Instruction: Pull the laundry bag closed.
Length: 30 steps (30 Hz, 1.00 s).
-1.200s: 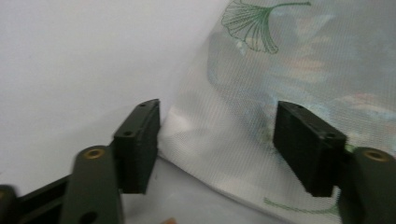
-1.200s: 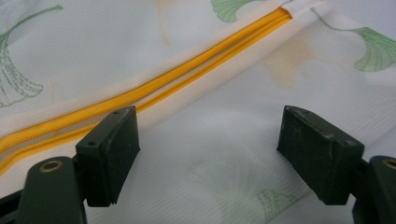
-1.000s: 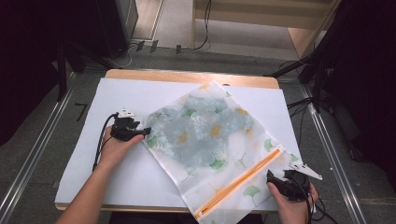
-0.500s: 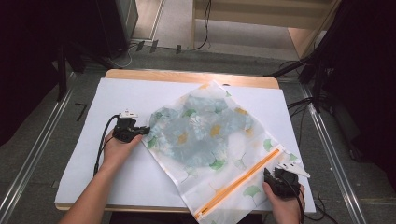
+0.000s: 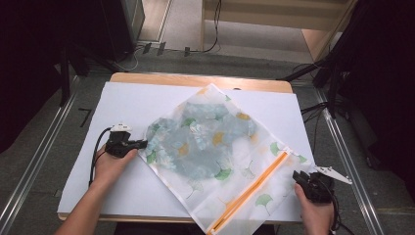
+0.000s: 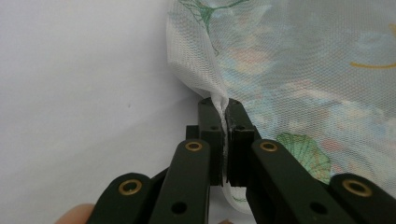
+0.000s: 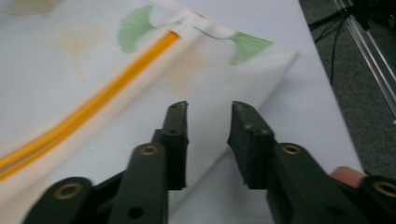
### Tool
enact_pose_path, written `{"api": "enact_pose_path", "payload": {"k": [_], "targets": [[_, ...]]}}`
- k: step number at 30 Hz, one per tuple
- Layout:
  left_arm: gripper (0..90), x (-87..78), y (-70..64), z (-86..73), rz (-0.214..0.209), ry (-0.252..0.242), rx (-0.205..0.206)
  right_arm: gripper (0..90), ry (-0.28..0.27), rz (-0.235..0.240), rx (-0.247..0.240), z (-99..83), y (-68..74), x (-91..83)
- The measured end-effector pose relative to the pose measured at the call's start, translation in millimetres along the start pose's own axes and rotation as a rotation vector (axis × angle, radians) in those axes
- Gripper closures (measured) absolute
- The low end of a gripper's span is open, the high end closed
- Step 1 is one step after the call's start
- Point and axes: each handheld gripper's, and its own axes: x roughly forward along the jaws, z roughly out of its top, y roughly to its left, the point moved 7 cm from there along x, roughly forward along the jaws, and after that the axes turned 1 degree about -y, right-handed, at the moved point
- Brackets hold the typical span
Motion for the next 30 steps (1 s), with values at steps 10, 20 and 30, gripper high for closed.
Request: {"api": "enact_pose_path", "payload": {"k": [10, 20, 30], "targets": [[88.8, -5.0, -0.7, -6.3, 0.002, -0.01, 0.023, 35.8, 0.023, -0.037, 0.086, 9.2, -4.3, 19.0], [88.9, -13.0, 1.2, -12.5, 0.013, 0.0, 0.01, 90.0, 0.036, 0.035, -0.017, 29.7, 1.4, 43.0], [88.9, -43.4, 12.4, -37.8, 0.063, 0.001, -0.039, 90.0, 0.013, 0.046, -0.161, 81.9, 50.6, 102.6]]}}
